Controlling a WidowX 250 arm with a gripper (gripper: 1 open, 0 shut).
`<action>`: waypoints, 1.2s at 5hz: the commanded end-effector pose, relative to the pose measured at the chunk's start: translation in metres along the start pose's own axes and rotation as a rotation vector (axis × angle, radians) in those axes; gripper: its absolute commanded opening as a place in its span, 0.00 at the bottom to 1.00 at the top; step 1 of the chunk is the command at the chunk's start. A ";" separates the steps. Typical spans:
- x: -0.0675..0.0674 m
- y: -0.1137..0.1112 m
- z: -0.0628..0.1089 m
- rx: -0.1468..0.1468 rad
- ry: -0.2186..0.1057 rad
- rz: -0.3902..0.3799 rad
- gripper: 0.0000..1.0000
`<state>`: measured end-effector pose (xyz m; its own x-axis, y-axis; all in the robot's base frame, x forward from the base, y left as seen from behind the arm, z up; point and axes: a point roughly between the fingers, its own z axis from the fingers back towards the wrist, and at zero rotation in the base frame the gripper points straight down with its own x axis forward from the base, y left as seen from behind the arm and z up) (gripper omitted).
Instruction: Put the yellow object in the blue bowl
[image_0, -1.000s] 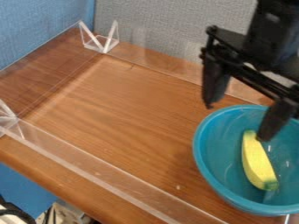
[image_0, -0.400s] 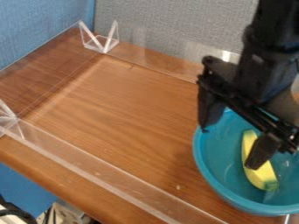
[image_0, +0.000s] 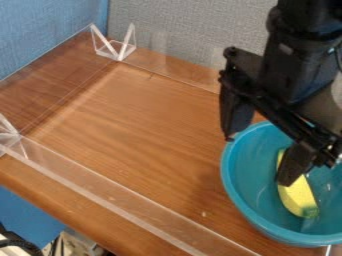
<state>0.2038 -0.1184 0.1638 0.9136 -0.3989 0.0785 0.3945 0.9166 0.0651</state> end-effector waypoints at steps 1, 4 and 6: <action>0.007 0.006 0.021 -0.010 -0.081 -0.038 1.00; 0.006 -0.001 0.016 -0.003 -0.086 -0.023 1.00; 0.007 -0.002 0.013 0.024 -0.068 0.038 1.00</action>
<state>0.2063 -0.1209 0.1691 0.9246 -0.3616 0.1203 0.3528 0.9315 0.0883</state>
